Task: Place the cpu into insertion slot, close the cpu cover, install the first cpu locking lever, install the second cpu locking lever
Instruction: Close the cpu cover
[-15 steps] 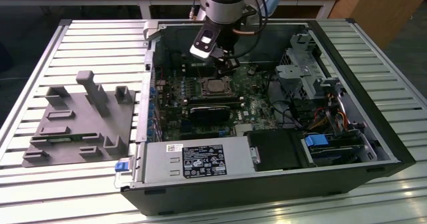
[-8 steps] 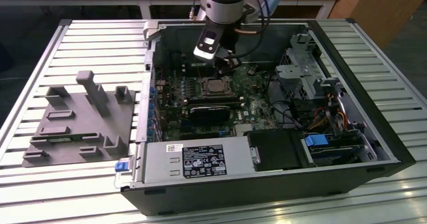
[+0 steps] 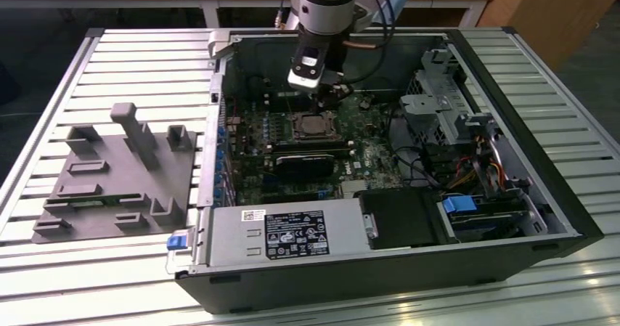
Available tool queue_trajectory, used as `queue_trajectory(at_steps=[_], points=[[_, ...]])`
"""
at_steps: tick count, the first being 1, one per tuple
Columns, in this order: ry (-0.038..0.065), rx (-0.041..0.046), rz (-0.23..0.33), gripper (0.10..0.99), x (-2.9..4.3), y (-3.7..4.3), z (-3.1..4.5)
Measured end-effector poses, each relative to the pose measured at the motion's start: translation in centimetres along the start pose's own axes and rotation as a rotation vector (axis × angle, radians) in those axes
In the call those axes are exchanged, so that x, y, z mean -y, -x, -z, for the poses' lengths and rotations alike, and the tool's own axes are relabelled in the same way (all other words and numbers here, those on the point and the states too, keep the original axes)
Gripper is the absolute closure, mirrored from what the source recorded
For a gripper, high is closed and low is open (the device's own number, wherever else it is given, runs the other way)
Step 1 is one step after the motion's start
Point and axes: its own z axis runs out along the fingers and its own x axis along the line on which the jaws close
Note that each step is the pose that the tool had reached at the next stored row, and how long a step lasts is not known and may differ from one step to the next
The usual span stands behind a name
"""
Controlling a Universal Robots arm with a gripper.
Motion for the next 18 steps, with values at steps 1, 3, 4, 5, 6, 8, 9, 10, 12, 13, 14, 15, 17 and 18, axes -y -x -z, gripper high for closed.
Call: queue_trajectory(at_steps=[1,3,4,5,6,8,9,10,12,13,14,15,17,18], points=[[0.000,-0.0003,0.014,0.980,0.00,0.00,0.00],[0.000,-0.0012,0.045,0.980,0.00,0.00,0.00],[0.000,-0.0017,0.062,0.980,0.00,0.00,0.00],[0.000,-0.0020,0.079,0.980,0.00,0.00,0.00],[0.000,-0.0025,0.096,0.980,0.00,0.00,0.00],[-0.001,-0.0033,0.132,0.980,0.00,0.00,-0.01],[-0.001,-0.0038,0.150,0.980,0.00,0.00,-0.01],[-0.001,-0.0042,0.168,0.980,0.00,0.00,-0.01],[-0.001,-0.0053,0.206,0.980,0.00,0.00,-0.01],[-0.001,-0.0057,0.224,0.980,0.00,0.00,-0.01],[-0.001,-0.0062,0.242,0.980,0.00,0.00,-0.02],[-0.001,-0.0067,0.260,0.980,0.00,0.00,-0.02],[-0.002,-0.0076,0.296,0.980,0.00,0.00,-0.02],[-0.002,-0.0081,0.315,0.980,0.00,0.00,-0.02]])
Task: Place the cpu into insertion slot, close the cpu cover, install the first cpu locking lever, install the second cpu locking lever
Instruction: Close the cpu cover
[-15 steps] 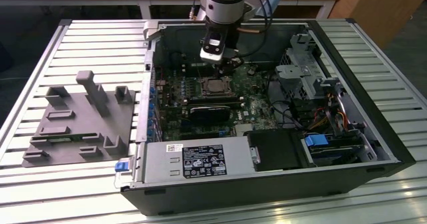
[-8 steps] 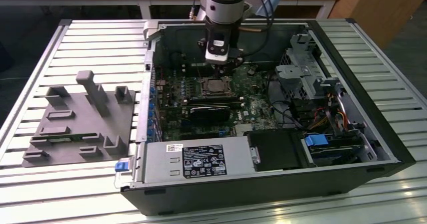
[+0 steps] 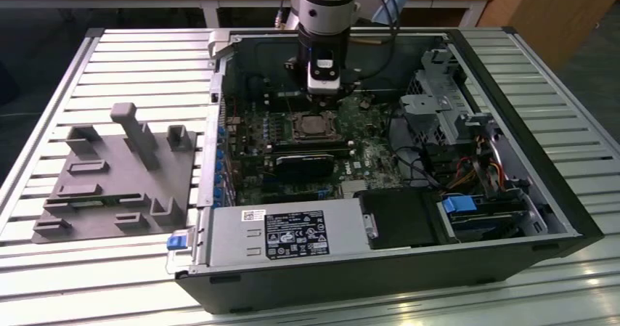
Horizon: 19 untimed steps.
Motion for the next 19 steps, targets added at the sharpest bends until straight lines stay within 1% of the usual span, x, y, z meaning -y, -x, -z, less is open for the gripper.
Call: queue_trajectory(at_steps=[19], points=[[-0.001,-0.0097,0.344,0.980,0.00,0.00,-0.03]])
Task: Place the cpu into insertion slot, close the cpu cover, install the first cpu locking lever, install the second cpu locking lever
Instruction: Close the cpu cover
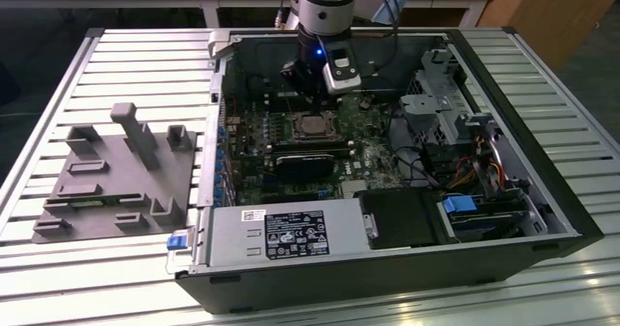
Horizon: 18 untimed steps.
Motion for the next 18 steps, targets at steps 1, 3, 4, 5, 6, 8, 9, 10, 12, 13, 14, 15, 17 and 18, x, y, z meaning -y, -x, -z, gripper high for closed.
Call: queue_trajectory(at_steps=[1,3,4,5,6,8,9,10,12,13,14,15,17,18], points=[[0.000,-0.0005,0.018,0.980,0.00,0.00,0.00],[0.000,-0.0015,0.054,0.980,0.00,0.00,-0.01],[0.000,-0.0021,0.074,0.980,0.00,0.00,-0.01],[0.000,-0.0026,0.091,0.980,0.00,0.00,-0.01],[0.000,-0.0032,0.109,0.980,0.00,0.00,-0.01],[0.000,-0.0037,0.131,0.980,0.00,0.00,-0.01],[0.000,-0.0037,0.132,0.980,0.00,0.00,-0.01],[0.000,-0.0038,0.132,0.980,0.00,0.00,-0.01],[0.000,-0.0037,0.132,0.980,0.00,0.00,0.00],[0.000,-0.0036,0.132,0.980,0.00,0.00,0.02],[0.000,-0.0036,0.132,0.980,0.00,0.00,0.02],[0.000,-0.0036,0.132,0.980,0.00,-0.01,0.02],[0.000,-0.0035,0.132,0.980,0.02,-0.09,0.03],[0.000,-0.0034,0.132,0.980,0.04,-0.14,0.03]])
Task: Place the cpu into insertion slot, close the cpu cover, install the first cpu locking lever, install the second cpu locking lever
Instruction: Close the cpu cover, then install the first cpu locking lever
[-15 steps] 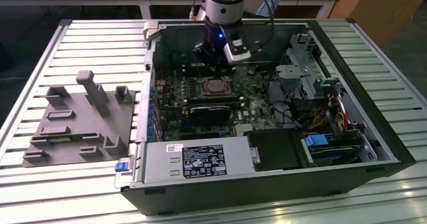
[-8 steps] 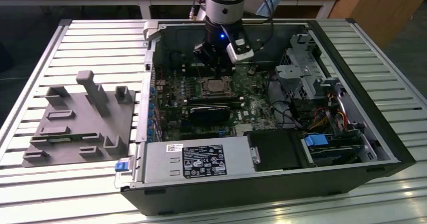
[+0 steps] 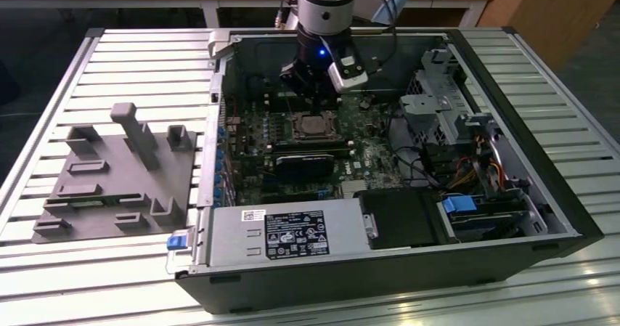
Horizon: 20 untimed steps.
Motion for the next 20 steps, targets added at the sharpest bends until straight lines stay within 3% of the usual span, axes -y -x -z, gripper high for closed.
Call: queue_trajectory(at_steps=[20], points=[[0.000,0.0001,0.000,0.980,0.07,-0.41,0.00]])
